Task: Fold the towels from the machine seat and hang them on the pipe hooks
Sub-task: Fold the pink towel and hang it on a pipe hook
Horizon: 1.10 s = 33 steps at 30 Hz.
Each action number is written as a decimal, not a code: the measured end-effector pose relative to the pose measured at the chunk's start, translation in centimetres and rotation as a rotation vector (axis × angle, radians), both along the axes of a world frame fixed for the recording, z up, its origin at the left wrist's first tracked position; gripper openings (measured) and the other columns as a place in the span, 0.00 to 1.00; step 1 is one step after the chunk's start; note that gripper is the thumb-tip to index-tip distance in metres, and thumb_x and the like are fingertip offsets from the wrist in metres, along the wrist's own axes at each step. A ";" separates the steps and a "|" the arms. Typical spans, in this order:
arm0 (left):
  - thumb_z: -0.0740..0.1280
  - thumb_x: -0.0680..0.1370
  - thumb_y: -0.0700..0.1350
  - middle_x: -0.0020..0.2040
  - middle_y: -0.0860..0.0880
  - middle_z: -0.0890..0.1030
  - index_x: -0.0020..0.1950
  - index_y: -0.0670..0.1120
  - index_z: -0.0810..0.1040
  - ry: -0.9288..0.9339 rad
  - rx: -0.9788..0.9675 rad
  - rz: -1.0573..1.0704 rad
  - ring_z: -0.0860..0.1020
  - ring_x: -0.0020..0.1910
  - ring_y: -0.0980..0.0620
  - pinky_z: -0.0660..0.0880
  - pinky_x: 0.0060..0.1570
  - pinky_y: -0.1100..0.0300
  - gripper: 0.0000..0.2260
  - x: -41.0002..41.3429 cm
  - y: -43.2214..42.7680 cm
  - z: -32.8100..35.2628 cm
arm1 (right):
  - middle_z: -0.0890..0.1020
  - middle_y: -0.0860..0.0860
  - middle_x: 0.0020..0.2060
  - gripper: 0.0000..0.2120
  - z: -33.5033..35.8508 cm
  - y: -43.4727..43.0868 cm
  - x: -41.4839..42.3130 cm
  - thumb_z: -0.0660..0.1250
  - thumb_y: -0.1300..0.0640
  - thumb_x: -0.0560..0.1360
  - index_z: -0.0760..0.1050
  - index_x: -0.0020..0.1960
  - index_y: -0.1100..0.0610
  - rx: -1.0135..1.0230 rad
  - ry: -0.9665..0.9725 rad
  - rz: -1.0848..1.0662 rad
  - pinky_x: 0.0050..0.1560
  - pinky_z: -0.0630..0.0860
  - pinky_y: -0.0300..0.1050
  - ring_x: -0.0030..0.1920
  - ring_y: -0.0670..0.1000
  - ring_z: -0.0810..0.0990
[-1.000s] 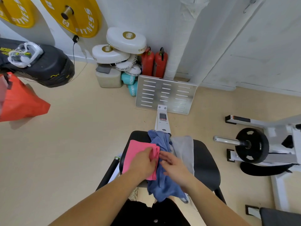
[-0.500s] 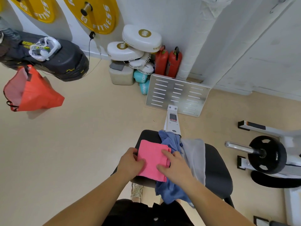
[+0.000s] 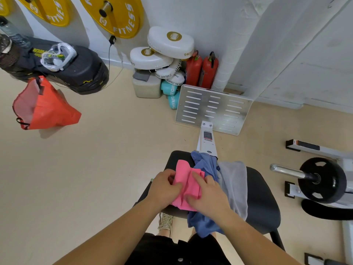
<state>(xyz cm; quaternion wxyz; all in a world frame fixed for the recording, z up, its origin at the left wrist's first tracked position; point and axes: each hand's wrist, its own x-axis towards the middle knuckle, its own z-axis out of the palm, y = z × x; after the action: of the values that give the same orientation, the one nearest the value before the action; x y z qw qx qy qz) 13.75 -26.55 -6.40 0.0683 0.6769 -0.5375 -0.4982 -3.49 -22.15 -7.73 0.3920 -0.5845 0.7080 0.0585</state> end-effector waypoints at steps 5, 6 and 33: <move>0.66 0.73 0.53 0.51 0.52 0.77 0.67 0.56 0.75 -0.060 -0.088 -0.219 0.77 0.45 0.56 0.72 0.41 0.64 0.22 -2.4 0.8 -0.3 | 0.83 0.36 0.48 0.22 0.7 0.9 -2.7 0.61 0.54 0.80 0.68 0.69 0.34 -0.007 -0.328 -0.362 0.53 0.80 0.41 0.46 0.40 0.81; 0.66 0.75 0.53 0.52 0.51 0.76 0.66 0.55 0.75 -0.061 -0.081 -0.247 0.78 0.47 0.53 0.76 0.46 0.59 0.19 -3.4 1.3 -0.3 | 0.83 0.36 0.49 0.23 0.8 1.1 -2.9 0.60 0.57 0.81 0.69 0.70 0.36 0.005 -0.343 -0.370 0.52 0.78 0.37 0.48 0.40 0.81; 0.71 0.70 0.59 0.50 0.54 0.74 0.61 0.58 0.78 -0.016 -0.376 -0.597 0.74 0.50 0.54 0.75 0.48 0.58 0.20 0.2 -1.1 8.9 | 0.62 0.41 0.76 0.40 11.7 -2.9 -3.6 0.73 0.37 0.64 0.68 0.74 0.41 -0.145 -0.254 0.187 0.76 0.61 0.42 0.75 0.39 0.59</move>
<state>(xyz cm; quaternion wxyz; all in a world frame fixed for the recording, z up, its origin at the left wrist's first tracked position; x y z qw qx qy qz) 13.99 -27.62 2.51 0.0389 0.4695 -0.7946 -0.3830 -7.11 -25.07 3.92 0.4282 -0.6772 0.5975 -0.0308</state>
